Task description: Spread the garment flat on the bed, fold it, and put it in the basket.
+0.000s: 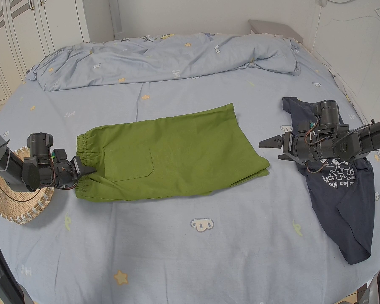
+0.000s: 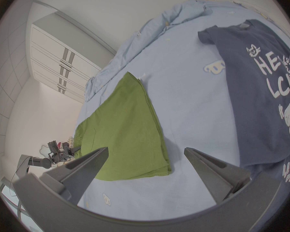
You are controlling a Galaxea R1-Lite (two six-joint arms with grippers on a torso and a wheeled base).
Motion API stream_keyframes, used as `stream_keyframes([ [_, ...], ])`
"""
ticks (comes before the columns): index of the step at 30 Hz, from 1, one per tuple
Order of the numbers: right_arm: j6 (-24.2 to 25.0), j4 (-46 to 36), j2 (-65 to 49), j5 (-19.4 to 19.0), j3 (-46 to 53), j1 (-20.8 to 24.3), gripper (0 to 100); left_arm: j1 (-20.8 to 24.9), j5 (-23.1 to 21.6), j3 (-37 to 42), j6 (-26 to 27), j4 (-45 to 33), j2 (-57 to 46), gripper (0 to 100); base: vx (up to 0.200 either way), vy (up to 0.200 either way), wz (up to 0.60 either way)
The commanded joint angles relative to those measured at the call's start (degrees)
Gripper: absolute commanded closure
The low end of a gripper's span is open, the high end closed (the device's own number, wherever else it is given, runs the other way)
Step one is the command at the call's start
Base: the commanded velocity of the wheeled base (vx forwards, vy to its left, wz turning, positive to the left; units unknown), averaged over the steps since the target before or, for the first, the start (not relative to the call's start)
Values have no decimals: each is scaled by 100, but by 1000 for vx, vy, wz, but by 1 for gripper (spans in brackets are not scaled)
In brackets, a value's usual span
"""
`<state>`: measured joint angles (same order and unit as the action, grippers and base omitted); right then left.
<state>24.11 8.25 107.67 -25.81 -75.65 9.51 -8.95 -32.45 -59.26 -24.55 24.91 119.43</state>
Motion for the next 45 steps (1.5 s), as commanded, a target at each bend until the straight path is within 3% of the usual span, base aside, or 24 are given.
stream_keyframes([
  [1, -38, -122, 474, -12, -230, 16, 0, -10, 2, 28, -102, 23, -298, 100, 0, 0, 0],
  [7, -29, -105, 905, -188, -415, 60, 0, -19, 2, 20, -164, 32, -359, 100, 0, 0, 0],
  [8, -21, -69, 1011, -478, -450, 60, 0, -19, 2, 20, -164, 32, -359, 100, 0, 0, 0],
  [11, 14, -69, 1055, -654, -503, 69, 0, -10, 11, 20, -164, 32, -350, 100, 0, 0, 0],
  [26, 129, 247, 1265, -671, -608, 236, 0, -2, 11, 28, -155, 32, -324, 100, 0, 0, 0],
  [27, 129, 247, 1265, -671, -608, 236, 100, -2, 11, 28, -155, 32, -324, 100, 0, 0, 0],
  [45, 155, 238, 1222, -601, -538, 95, 100, -2, 11, 28, -138, 23, -306, 100, 0, 0, 0],
])
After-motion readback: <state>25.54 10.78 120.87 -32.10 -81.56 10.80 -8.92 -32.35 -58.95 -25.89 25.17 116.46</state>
